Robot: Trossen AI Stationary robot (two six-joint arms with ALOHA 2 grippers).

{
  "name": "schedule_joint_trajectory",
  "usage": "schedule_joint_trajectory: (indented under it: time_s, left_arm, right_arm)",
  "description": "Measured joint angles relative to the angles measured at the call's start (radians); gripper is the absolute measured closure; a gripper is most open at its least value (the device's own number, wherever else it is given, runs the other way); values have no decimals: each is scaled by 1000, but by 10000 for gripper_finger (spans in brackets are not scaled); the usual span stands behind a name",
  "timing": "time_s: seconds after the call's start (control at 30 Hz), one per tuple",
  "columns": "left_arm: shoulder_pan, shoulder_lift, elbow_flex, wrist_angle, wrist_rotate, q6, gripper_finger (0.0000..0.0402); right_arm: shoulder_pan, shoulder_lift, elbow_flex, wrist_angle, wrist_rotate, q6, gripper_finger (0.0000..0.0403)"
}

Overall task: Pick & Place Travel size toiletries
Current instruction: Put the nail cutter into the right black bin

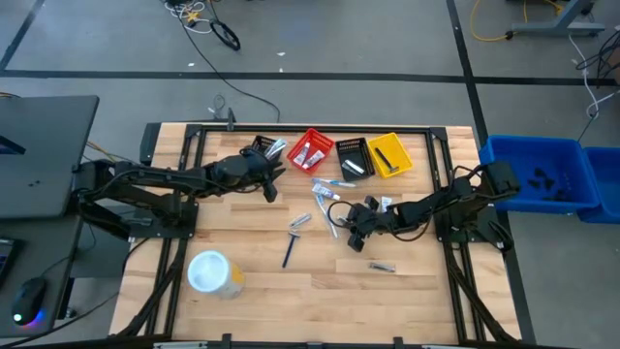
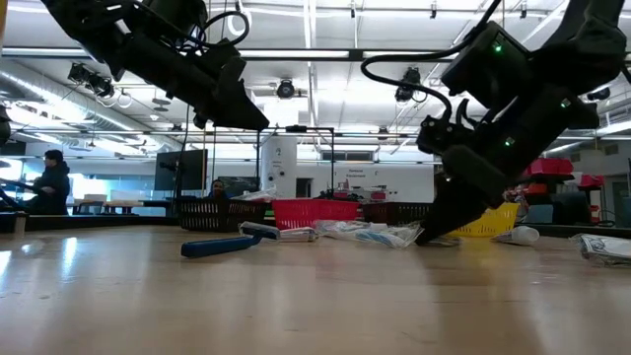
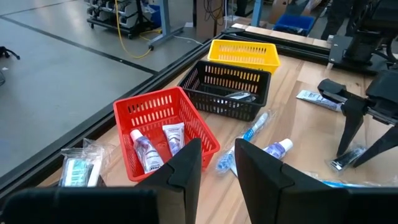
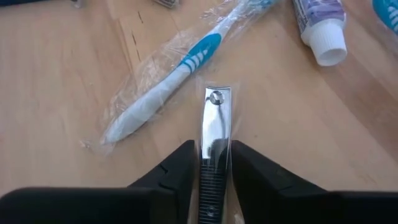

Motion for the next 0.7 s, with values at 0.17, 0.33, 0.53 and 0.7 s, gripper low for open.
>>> schedule_joint_trajectory:
  time_s: [0.17, 0.33, 0.53, 0.7]
  left_arm:
    - [0, 0, 0, 0, 0, 0, 297]
    - [0, 0, 0, 0, 0, 0, 297]
    - [0, 0, 0, 0, 0, 11, 297]
    - [0, 0, 0, 0, 0, 8, 297]
  right_arm:
    - [-4, 0, 0, 2, -4, -1, 314]
    - [-16, 1, 0, 3, -16, -4, 336]
    - [-32, -10, 0, 2, -40, -10, 337]
    - [-62, -100, -5, -48, -63, -46, 339]
